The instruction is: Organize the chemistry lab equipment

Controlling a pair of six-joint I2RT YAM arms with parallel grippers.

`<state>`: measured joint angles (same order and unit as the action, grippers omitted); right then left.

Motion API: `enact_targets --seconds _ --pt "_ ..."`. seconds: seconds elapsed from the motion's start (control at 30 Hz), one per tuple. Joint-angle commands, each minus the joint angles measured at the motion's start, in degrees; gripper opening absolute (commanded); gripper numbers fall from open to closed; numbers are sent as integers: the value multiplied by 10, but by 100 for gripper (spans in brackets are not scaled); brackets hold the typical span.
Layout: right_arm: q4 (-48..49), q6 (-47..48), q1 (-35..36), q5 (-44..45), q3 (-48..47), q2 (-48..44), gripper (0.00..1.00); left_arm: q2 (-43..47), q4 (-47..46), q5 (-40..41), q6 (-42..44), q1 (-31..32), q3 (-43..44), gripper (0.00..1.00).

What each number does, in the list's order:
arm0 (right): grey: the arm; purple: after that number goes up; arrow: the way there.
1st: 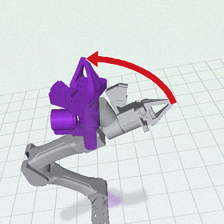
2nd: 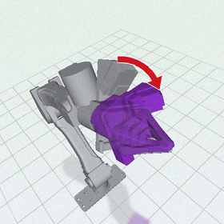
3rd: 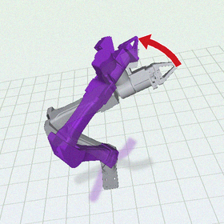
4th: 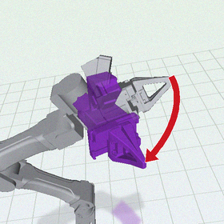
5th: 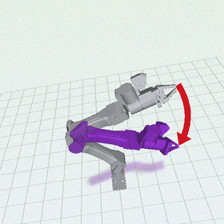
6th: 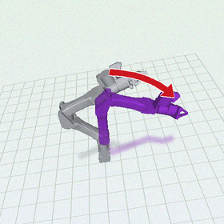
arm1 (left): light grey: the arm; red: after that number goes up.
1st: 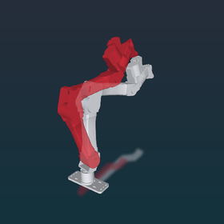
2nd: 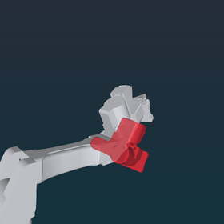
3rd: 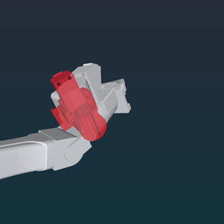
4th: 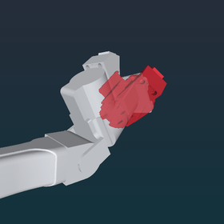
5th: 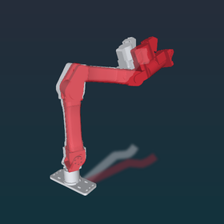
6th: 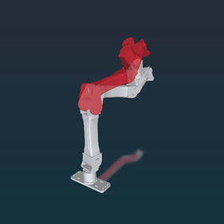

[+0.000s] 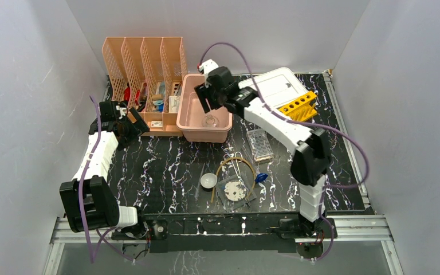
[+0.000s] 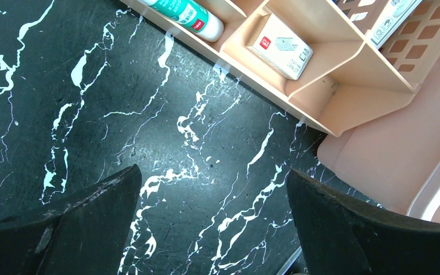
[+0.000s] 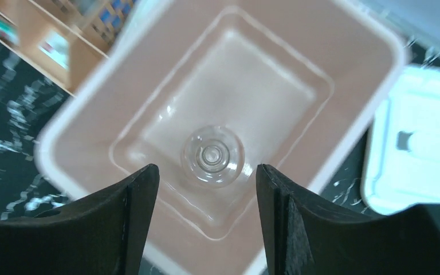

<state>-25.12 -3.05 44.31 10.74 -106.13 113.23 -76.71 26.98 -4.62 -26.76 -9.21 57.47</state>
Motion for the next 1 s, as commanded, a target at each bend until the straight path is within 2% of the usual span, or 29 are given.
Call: enact_targets --seconds 0.0,0.07,0.13,0.2,0.33,0.5,0.63,0.73,0.97 --pt "41 -3 0 -8 22 -117 72 18 1 -19 9 -3 0 98" --pt "39 -8 7 -24 63 -165 70 23 -4 -24 9 -3 -1 92" --pt "26 9 38 6 102 -203 65 23 -9 -35 9 -3 -2 86" --pt "-8 15 71 7 131 -231 64 16 -11 -50 8 -3 -3 81" --pt "-53 -15 127 -9 225 -287 60 1 -9 -65 4 -3 4 80" --pt "-32 -98 167 -5 382 -329 58 13 -13 -57 6 -3 0 80" --pt "16 -123 169 -12 439 -305 52 22 -16 -58 13 -3 -5 82" --pt "39 -120 168 -18 431 -263 51 28 -18 -56 14 -3 -6 82" --pt "65 -118 168 -70 409 -193 57 27 -11 -51 14 -3 -1 82"
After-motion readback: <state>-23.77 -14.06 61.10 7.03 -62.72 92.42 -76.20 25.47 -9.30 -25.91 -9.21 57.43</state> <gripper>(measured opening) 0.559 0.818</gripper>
